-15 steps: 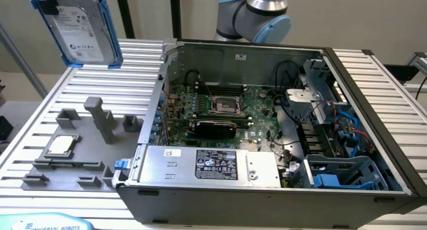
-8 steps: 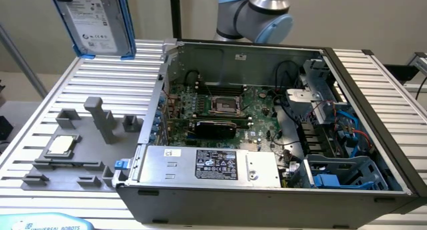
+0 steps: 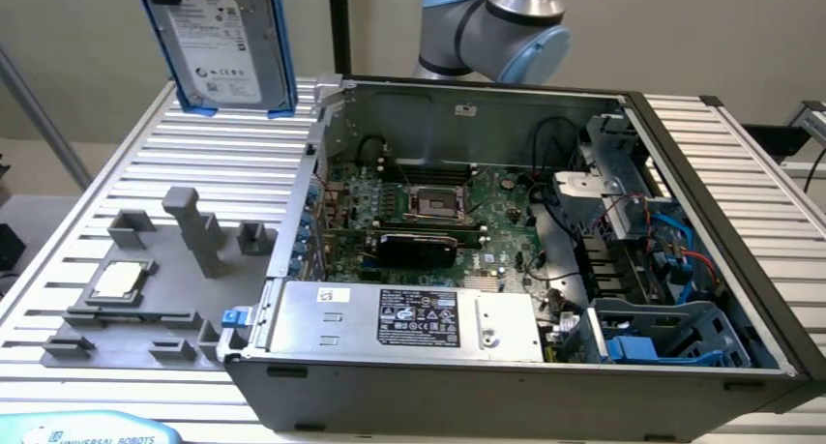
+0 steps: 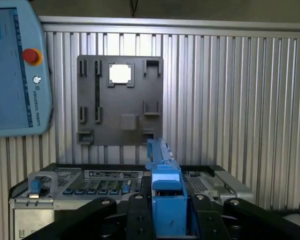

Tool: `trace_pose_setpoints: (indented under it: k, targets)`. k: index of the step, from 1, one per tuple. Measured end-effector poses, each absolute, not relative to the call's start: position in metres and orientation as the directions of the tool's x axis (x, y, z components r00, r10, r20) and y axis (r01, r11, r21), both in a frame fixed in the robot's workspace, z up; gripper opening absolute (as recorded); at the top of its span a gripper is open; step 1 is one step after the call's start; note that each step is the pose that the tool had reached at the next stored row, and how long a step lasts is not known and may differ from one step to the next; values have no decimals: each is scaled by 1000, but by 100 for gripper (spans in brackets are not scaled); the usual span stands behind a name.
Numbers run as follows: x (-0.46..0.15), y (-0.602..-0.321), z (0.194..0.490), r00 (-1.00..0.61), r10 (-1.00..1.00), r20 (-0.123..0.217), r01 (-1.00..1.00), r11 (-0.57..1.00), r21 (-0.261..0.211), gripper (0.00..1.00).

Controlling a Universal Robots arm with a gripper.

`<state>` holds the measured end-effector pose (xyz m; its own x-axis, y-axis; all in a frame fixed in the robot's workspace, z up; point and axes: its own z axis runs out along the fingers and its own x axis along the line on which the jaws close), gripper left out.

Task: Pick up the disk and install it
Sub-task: 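Pick up the disk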

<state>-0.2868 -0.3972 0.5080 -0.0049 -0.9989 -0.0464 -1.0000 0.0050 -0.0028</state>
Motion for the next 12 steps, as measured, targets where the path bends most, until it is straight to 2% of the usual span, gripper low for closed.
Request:
trace_pose_setpoints:
  k: [12]
  targets:
    - [-232, -411, 508, -5, -999, -46, -1000, 5, 3, 33]
